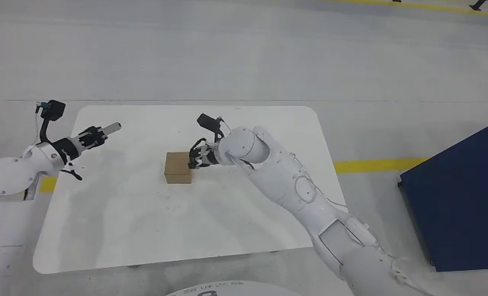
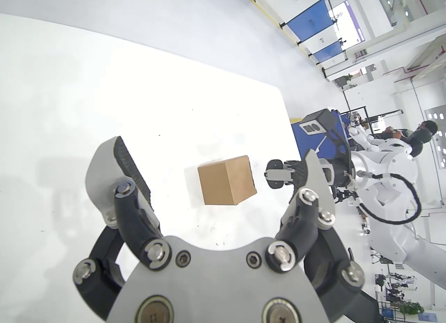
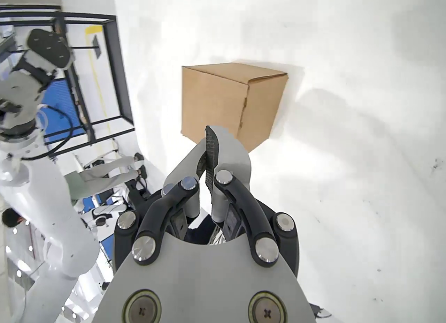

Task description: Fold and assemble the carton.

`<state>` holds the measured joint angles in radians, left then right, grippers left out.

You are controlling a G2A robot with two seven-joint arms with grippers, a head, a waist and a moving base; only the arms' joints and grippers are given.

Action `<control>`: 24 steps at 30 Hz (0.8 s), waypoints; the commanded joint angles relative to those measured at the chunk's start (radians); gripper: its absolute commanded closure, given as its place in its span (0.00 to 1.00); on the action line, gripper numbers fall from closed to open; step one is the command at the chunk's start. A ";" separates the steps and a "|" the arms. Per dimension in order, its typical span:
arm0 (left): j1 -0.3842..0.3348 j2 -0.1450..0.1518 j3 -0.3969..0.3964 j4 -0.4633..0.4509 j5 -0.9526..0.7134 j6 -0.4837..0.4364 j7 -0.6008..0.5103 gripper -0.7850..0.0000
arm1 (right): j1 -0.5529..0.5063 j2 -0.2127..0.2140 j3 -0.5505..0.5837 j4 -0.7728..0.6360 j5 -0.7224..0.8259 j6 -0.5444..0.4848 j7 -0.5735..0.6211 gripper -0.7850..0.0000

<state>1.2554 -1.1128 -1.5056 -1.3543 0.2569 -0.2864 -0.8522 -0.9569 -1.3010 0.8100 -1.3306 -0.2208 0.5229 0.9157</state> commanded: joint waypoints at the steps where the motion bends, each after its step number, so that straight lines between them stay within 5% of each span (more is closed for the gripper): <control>1: 0.000 0.000 0.000 0.000 0.000 0.000 0.000 0.00 | 0.026 -0.014 -0.040 0.033 0.008 0.008 0.010 1.00; 15: 0.000 0.000 0.000 0.000 0.000 0.000 0.000 0.00 | 0.115 -0.085 -0.137 0.201 0.086 -0.039 -0.042 1.00; 24: 0.000 0.000 0.000 0.000 0.000 0.000 0.000 0.00 | 0.095 -0.082 -0.102 0.188 0.123 -0.129 -0.048 1.00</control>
<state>1.2555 -1.1128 -1.5056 -1.3543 0.2569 -0.2864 -0.8522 -0.8594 -1.3836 0.7039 -1.1408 -0.0983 0.3963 0.8665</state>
